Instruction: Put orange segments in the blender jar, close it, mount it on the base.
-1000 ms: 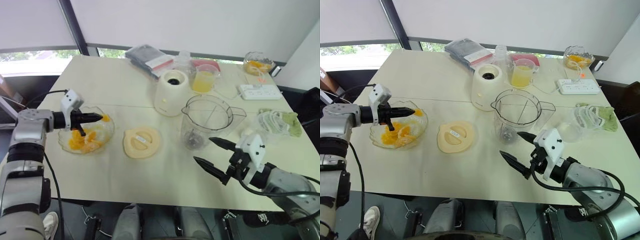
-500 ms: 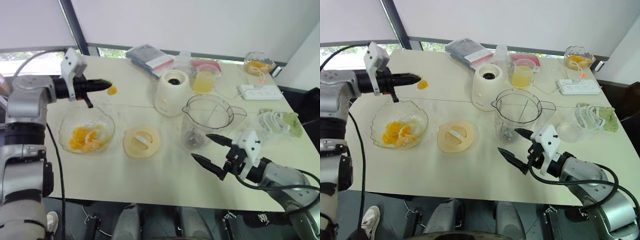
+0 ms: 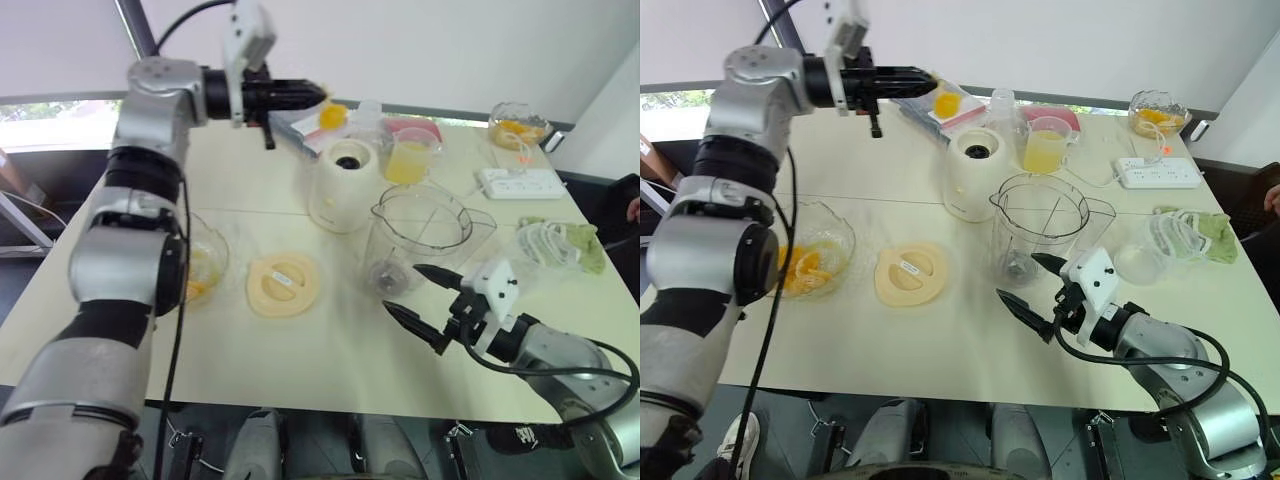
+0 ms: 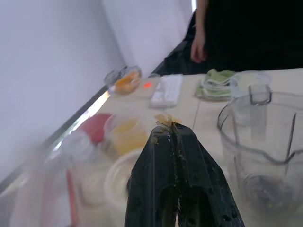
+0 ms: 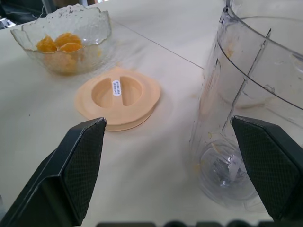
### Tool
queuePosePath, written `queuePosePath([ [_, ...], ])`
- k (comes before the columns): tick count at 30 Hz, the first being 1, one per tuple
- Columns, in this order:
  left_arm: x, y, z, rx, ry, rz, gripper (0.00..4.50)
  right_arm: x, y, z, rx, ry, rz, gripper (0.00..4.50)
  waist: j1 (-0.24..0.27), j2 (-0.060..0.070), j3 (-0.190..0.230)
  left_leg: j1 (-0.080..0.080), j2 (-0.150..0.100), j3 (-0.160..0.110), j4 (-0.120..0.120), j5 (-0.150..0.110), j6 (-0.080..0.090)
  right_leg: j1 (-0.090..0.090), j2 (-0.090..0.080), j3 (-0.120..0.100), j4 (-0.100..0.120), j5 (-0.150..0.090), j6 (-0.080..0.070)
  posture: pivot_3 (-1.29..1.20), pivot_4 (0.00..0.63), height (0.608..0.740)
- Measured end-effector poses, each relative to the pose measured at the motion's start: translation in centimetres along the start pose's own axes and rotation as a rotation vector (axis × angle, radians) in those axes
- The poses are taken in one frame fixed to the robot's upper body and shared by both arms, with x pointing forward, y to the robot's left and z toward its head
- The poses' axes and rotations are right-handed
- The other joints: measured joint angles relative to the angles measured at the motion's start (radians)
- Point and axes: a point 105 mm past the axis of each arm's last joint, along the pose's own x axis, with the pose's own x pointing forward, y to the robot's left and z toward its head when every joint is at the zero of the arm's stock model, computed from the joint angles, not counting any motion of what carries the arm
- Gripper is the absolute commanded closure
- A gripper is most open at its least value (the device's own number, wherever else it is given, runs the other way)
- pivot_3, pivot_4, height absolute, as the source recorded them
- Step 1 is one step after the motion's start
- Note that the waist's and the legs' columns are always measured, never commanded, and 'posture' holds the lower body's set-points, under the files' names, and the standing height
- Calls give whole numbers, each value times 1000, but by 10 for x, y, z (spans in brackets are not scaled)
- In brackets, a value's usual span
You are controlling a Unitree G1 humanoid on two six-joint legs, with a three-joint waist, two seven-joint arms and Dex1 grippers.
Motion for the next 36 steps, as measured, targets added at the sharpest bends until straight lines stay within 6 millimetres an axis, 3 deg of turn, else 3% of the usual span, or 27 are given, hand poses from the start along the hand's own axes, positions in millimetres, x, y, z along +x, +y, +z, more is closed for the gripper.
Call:
queuePosePath([
  [5, 39, -20, 12, 35, -50, -115, 4460, -4, 4, -4, 17, 2, -43, 61, -1, 0, 0, 0, 0, 0, 0, 0, 0, 0, 0, 0, 0, 0, 0, 0, 150, 740],
  [14, 88, -61, -1, 11, -45, -276, 4460, -17, 14, -6, 42, -2, -127, 61, 0, 0, 0, 0, 0, -2, 0, 0, 0, 0, 0, 0, 0, 0, 0, 0, 150, 740],
  [19, 101, -80, -9, 32, -6, -362, 4460, -26, 21, -2, 50, -12, -183, 61, 0, 0, 0, 0, 0, -3, 0, 0, 0, 0, 0, 0, 0, -1, 0, 0, 150, 740],
  [28, 104, -96, -31, 13, 50, -437, 4460, -55, 21, 4, 46, -21, -290, 61, 0, 0, 0, 0, -1, -5, 0, 0, 1, 0, 0, 1, 0, -2, -2, 0, 150, 740],
  [31, 103, -98, -36, 13, 63, -448, 3656, -67, 18, 8, 35, -28, -328, 61, 1, 0, 0, 0, -1, -5, 0, 0, 0, 0, 0, 0, 0, -2, -3, 0, 150, 740],
  [36, 100, -101, -46, 4, 84, -462, 1131, -92, 9, 19, 2, -30, -404, 61, 1, 0, 0, 0, -1, -5, 0, 0, 1, 1, 0, 1, -1, -2, -3, 0, 150, 740],
])
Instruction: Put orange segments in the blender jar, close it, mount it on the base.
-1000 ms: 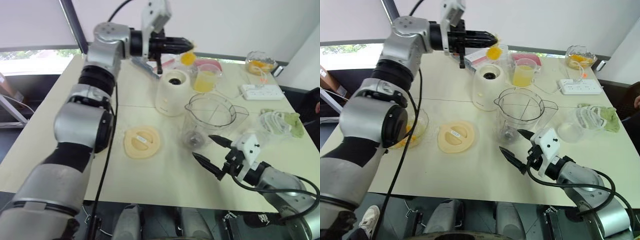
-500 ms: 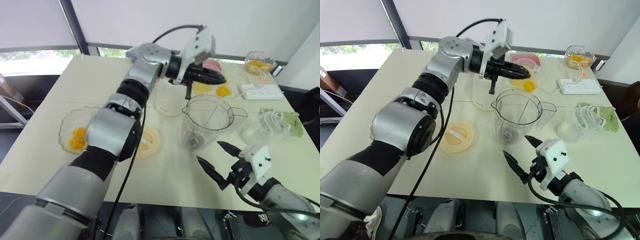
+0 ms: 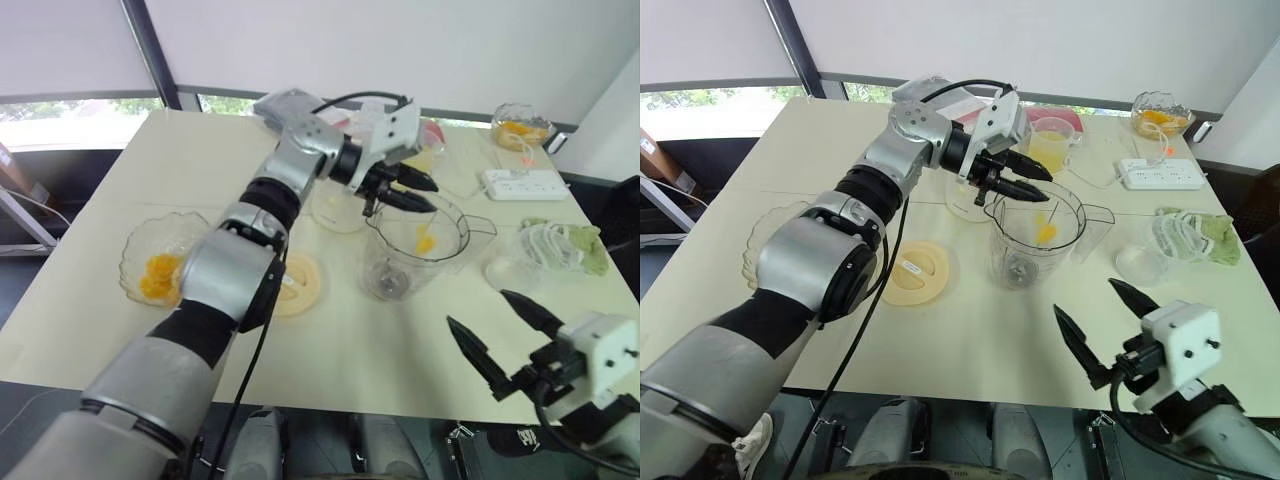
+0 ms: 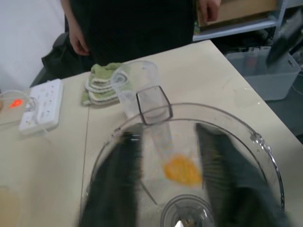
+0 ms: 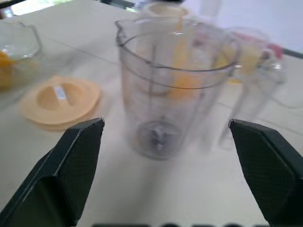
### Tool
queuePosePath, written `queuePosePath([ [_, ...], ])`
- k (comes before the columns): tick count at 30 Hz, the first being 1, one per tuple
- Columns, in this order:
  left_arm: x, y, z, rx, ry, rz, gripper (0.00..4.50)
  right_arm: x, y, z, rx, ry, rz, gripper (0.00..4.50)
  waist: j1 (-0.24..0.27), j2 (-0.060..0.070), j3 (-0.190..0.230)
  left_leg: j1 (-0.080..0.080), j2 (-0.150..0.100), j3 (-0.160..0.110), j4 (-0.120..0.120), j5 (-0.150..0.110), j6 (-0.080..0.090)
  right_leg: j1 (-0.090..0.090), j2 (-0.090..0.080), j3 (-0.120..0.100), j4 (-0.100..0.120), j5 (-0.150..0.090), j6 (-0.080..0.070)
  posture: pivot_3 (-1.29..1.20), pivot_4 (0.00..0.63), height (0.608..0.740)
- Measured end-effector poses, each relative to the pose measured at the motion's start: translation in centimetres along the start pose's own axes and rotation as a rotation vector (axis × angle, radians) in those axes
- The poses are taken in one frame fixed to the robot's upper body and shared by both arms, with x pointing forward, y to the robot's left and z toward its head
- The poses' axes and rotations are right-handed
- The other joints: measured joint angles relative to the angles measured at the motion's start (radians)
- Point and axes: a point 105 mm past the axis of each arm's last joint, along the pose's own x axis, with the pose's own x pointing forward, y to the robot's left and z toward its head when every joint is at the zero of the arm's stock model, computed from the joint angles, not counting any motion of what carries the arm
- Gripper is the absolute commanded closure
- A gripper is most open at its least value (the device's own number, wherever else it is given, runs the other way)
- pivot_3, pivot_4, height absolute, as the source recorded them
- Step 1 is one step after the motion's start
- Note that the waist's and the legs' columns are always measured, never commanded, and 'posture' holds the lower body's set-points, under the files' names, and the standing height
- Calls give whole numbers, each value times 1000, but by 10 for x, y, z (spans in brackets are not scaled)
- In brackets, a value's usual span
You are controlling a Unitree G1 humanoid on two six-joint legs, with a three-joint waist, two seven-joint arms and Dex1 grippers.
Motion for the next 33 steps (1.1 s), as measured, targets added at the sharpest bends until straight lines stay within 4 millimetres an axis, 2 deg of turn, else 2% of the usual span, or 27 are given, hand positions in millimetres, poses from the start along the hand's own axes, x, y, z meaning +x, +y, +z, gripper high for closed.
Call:
queuePosePath([
  [1, 0, 0, 0, 4, 2, -2, 620, -2, -3, 3, -11, -1, -7, 61, -1, 0, 0, 0, 0, 0, 0, 0, 0, 0, 0, 0, 0, 0, 0, 0, 150, 740],
  [5, 0, -1, 0, 13, 5, -8, 620, -8, -9, 11, -30, -11, -34, 61, 0, 0, 0, 0, 0, 0, 0, 0, 0, 0, 0, 0, -1, 0, -1, 0, 150, 740],
  [10, -1, 0, 3, 19, -1, -4, 620, -15, -16, 11, -33, 9, -82, 61, 2, 0, 0, 0, 0, 0, 0, 0, 0, 0, 0, 0, -2, 0, -1, 0, 150, 740],
  [14, -2, 4, 15, 38, -38, 5, 620, -23, -22, 10, -35, 21, -140, 61, 5, 0, 0, -1, 0, 0, 0, 0, 1, 0, -1, 0, -3, 0, -1, 0, 150, 740],
  [18, -3, 9, 35, 64, -107, 27, 620, -33, -40, 8, -68, 40, -290, 61, 15, 0, 0, -1, 0, 0, 0, -1, 1, 0, -1, 0, -3, -1, -1, 0, 150, 740],
  [23, 2, 7, 47, 92, -160, 9, 620, -34, -51, 0, -101, 87, -373, 61, 22, 0, 0, -1, 0, 0, 0, -1, 1, 0, -1, 0, -3, -1, -1, 0, 150, 740],
  [25, 1, 6, 49, 114, -185, 21, 620, -34, -62, -5, -128, 112, -434, 61, 22, 1, 0, -1, 0, 0, 0, -1, 1, 0, -1, 0, -3, -1, -1, 0, 150, 740],
  [31, -4, 1, 28, 81, -204, 61, 620, -25, -98, -28, -99, 139, -609, 61, 20, 2, 0, 0, 0, 0, 0, -1, 1, 0, -1, 1, -2, 0, -2, 0, 150, 740],
  [33, -13, -4, 20, 56, -212, 47, 620, -20, -110, -41, -79, 162, -653, 61, 20, 3, 0, 0, 0, 0, 0, -1, 1, 0, 0, 1, -2, 0, -2, 0, 150, 740],
])
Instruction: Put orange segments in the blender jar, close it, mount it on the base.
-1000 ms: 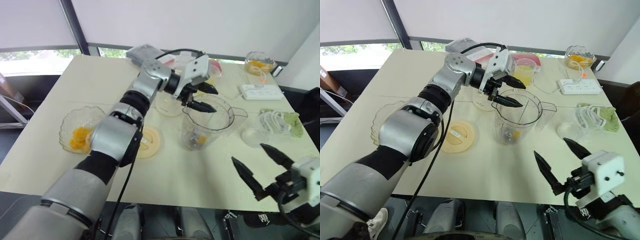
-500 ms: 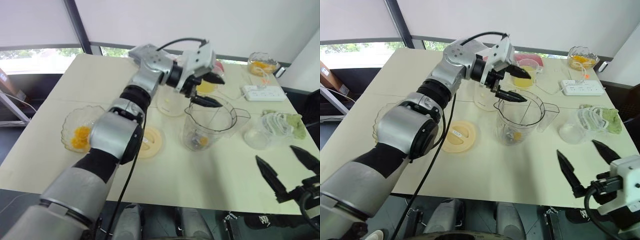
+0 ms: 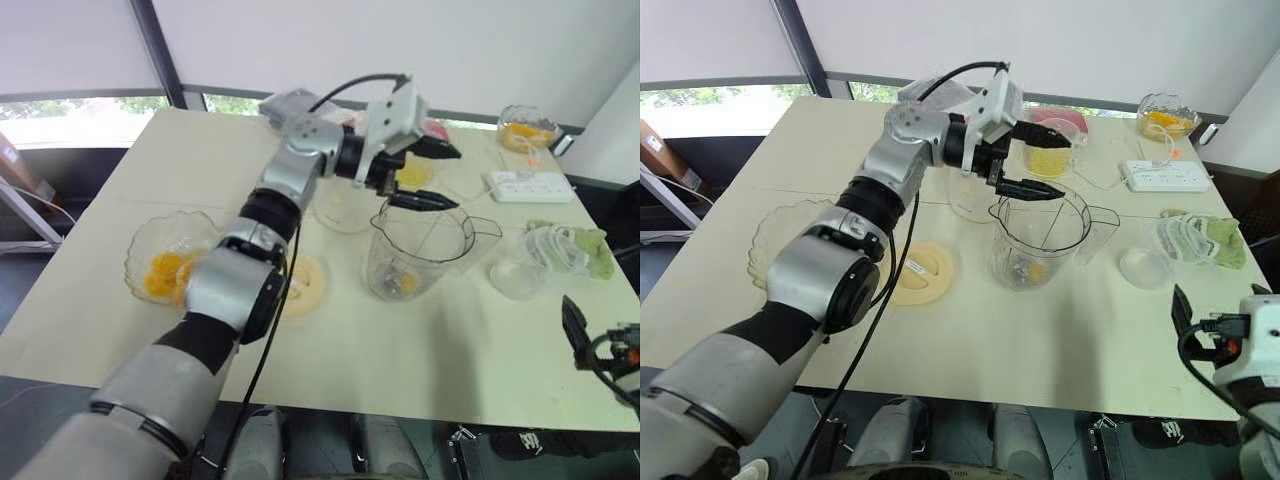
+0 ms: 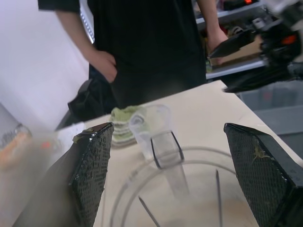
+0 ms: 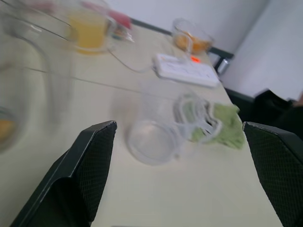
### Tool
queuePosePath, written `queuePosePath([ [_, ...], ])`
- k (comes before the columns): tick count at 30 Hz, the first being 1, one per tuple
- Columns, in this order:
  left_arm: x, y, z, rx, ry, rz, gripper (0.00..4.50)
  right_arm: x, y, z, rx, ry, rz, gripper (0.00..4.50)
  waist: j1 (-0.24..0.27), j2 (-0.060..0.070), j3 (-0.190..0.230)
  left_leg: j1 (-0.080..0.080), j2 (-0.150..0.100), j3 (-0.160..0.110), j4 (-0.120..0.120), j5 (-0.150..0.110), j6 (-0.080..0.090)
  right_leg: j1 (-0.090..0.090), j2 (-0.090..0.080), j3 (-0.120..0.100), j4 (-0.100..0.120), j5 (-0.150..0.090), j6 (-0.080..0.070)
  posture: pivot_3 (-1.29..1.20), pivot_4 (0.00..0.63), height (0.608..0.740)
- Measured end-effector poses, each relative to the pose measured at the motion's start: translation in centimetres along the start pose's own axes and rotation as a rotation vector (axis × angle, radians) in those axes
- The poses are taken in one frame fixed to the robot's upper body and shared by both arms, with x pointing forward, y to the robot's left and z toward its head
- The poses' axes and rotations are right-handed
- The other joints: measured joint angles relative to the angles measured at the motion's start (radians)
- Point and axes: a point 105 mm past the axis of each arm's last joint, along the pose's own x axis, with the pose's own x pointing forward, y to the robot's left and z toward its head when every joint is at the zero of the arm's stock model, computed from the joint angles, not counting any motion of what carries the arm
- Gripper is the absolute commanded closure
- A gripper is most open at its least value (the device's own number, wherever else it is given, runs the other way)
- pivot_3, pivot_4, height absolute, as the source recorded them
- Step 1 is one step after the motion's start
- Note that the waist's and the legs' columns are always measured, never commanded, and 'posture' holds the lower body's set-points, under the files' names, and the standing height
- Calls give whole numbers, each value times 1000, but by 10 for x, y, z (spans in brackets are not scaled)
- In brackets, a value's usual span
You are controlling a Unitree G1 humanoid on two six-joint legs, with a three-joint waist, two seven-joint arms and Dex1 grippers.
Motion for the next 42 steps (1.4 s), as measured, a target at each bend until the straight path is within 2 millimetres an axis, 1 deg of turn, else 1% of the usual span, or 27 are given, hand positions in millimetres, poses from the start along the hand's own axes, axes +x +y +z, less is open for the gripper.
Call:
queuePosePath([
  [2, -8, -5, -2, -11, 6, -20, 620, 8, -7, -8, 15, 20, -40, 61, 0, 2, 0, 0, 0, 0, 0, 0, 0, 0, 0, 0, 0, 0, 0, 0, 150, 740],
  [8, -29, -12, 2, -7, 19, -35, 620, 36, -31, -30, 47, 66, -150, 61, -1, 3, -1, 0, 0, 0, 0, 0, 0, 0, 0, 0, 0, 0, 1, 0, 150, 740],
  [10, -33, -13, 2, -11, 17, -26, 620, 45, -40, -37, 76, 86, -183, 61, -2, 4, -1, 1, 0, 0, 0, 0, 0, 1, 0, 0, 1, 0, 1, 0, 150, 740],
  [13, -36, -12, 3, -1, 28, -9, 620, 57, -46, -48, 121, 112, -205, 61, -2, 5, -1, 1, 0, 0, 0, 0, 0, 1, 1, 0, 1, 1, 1, 0, 150, 740],
  [15, -34, -12, 4, 10, 36, -7, 620, 66, -48, -55, 157, 130, -211, 61, -4, 5, -1, 1, 0, 0, 0, 0, 0, 1, 1, 0, 1, 1, 2, 0, 150, 740],
  [19, -35, -14, 3, -1, 34, 14, 620, 84, -46, -62, 216, 144, -192, 61, -11, 7, -1, 1, 0, 0, 0, 0, 0, 1, 1, 0, 1, 2, 5, 0, 150, 740],
  [20, -35, -14, 2, -6, 36, 17, 620, 86, -46, -65, 218, 150, -193, 61, -16, 7, -1, 1, 0, 0, 0, 0, 0, 1, 1, 0, 2, 2, 5, 0, 150, 740],
  [25, -48, -17, -2, -16, 58, 59, 620, 96, -42, -81, 227, 199, -169, 61, -27, 10, -1, 1, 0, 0, 0, 0, 0, 1, 1, 0, 2, 2, 5, 0, 150, 740],
  [29, -49, -22, -4, -23, 69, 64, 620, 106, -35, -82, 231, 198, -143, 61, -29, 11, -2, 2, 0, 0, 0, 0, 0, 1, 1, 1, 3, 3, 5, 0, 150, 740],
  [33, -54, -23, -2, -19, 95, 72, 620, 116, -29, -76, 240, 177, -121, 61, -29, 13, -1, 2, 0, 0, 0, 0, 0, 1, 1, 1, 3, 3, 5, 0, 150, 740],
  [38, -59, -22, -3, -21, 111, 95, 620, 126, -32, -71, 242, 165, -123, 61, -29, 14, -1, 2, 0, 0, 0, 0, 0, 1, 1, 1, 3, 3, 5, 0, 150, 740],
  [42, -60, -24, -2, -18, 107, 98, 620, 131, -31, -70, 240, 161, -121, 61, -29, 14, -1, 2, 0, 0, 0, 0, 0, 1, 1, 1, 3, 3, 6, 0, 150, 740],
])
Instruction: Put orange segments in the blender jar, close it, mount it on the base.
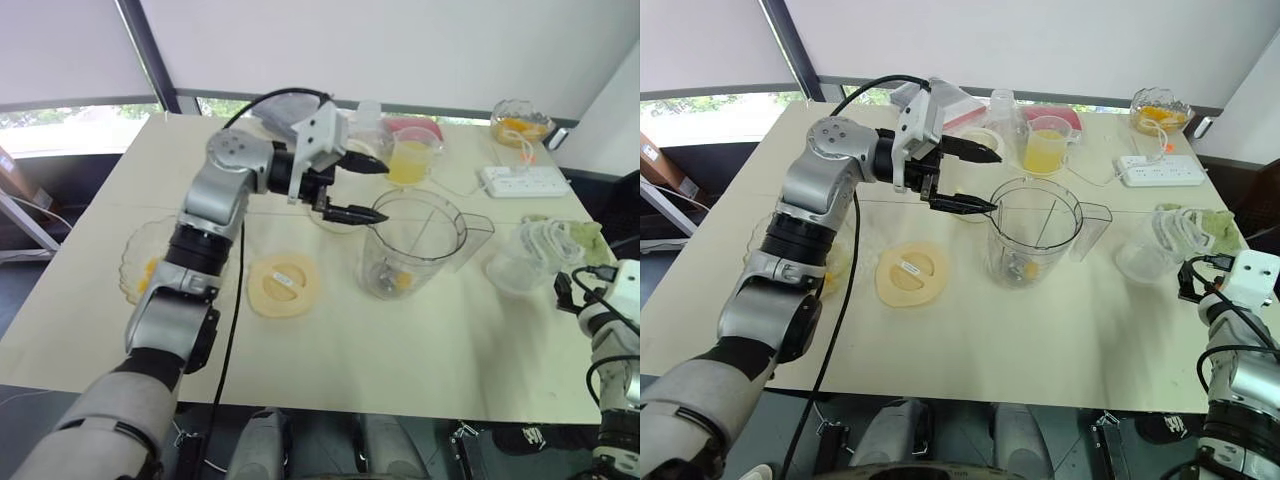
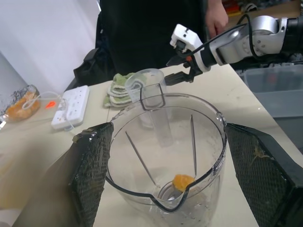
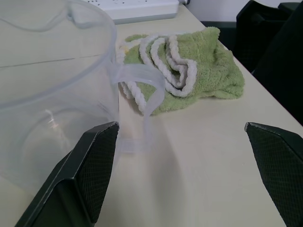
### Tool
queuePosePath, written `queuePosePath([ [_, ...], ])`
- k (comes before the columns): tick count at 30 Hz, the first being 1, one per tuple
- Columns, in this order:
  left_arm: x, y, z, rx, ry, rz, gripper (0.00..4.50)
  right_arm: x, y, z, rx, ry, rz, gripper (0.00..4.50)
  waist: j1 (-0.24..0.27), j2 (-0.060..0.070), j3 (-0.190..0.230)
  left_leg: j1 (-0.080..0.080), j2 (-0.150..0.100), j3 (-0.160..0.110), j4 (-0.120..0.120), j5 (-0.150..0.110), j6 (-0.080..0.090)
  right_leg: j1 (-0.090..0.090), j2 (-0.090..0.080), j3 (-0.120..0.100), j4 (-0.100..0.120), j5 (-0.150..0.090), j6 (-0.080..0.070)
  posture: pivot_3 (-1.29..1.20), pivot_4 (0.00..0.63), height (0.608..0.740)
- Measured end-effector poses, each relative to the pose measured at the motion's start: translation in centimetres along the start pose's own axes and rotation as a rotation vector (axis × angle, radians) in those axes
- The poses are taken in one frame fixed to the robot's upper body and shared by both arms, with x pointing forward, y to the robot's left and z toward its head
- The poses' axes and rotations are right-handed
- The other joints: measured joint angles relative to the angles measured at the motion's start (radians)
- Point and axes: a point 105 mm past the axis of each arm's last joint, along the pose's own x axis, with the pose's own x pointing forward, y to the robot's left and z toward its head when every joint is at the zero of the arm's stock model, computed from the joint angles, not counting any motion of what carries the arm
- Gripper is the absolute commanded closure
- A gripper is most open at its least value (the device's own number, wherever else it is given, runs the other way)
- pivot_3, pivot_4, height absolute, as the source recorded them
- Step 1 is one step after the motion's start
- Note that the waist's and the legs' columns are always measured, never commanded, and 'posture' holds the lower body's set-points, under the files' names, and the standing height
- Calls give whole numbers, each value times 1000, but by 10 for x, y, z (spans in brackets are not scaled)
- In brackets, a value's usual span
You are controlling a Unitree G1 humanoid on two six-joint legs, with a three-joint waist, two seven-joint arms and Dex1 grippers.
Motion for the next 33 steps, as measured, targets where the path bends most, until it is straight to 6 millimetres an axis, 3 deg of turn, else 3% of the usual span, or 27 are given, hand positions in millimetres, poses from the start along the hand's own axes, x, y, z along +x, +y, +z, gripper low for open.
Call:
queuePosePath([
  [7, 0, 0, -1, 1, 9, 8, 620, 9, 0, -4, -5, 9, -9, 61, -2, 0, 0, 0, 0, 0, 0, 0, 0, 0, 0, 0, 0, 0, 0, 0, 150, 740],
  [33, 0, -1, -3, 11, 28, 3, 620, 26, -5, 14, -8, -39, -30, 61, -3, 1, 0, 0, 0, 1, 0, 0, 0, 0, 0, 1, 0, 0, 0, 0, 150, 740],
])
